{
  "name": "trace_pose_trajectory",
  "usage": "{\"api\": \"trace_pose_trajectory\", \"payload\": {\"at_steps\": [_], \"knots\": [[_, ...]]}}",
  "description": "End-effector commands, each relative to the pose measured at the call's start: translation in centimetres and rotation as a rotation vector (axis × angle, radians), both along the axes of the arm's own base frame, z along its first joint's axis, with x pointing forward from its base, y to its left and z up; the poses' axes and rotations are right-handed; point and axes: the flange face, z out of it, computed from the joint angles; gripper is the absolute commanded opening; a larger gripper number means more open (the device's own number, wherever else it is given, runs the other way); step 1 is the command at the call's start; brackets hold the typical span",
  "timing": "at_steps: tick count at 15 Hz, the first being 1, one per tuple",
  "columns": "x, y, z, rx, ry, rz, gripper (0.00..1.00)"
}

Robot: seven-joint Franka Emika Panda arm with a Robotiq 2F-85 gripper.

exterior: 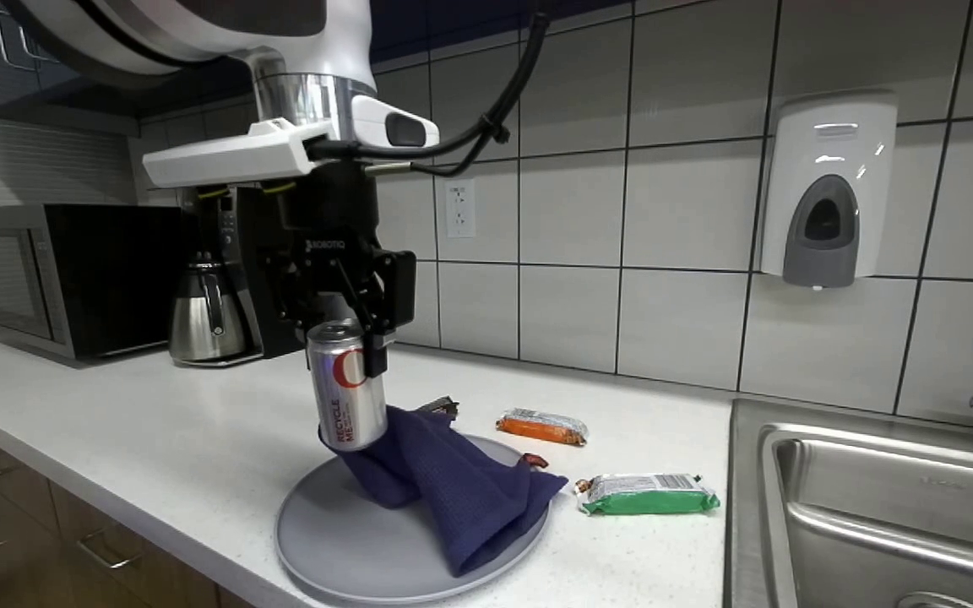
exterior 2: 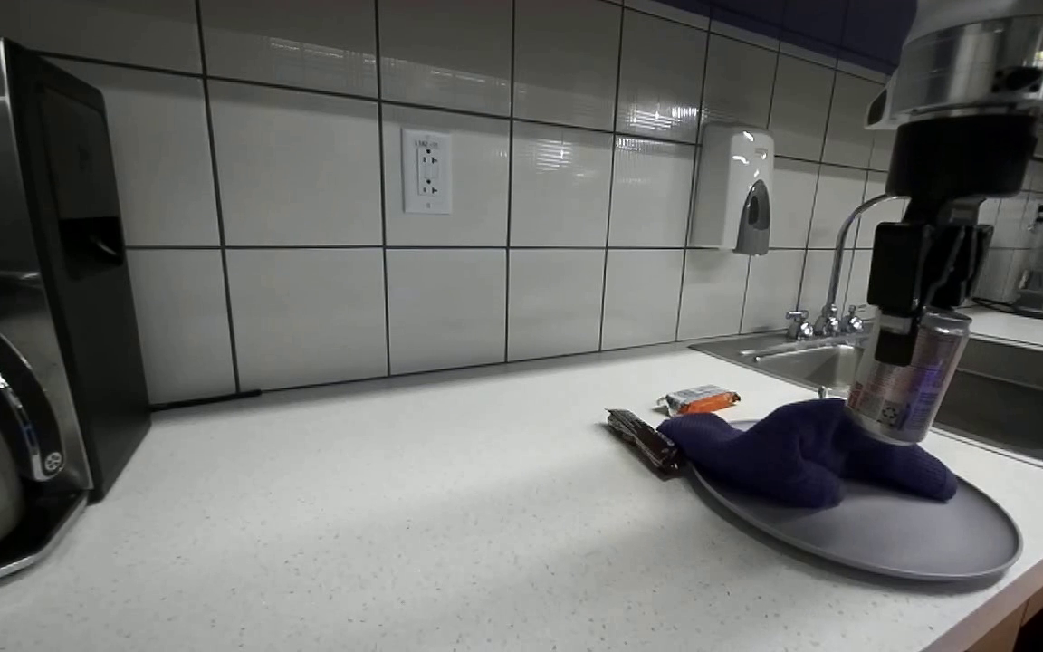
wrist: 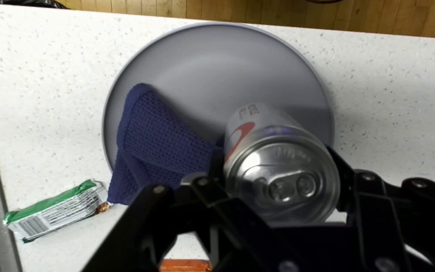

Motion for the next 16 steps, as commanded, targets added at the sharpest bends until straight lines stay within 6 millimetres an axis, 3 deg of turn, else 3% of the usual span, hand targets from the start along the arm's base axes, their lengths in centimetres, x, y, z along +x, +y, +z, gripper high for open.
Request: {"api": "trace_pose_trajectory", "payload": {"at_steps": [1,16], "knots": [[0.9,2.5,0.5,-0.009,-0.001,0.036,0.39],[1.6,13.0,-1.6,-0.055,0.014,0.111,0.39]]}}
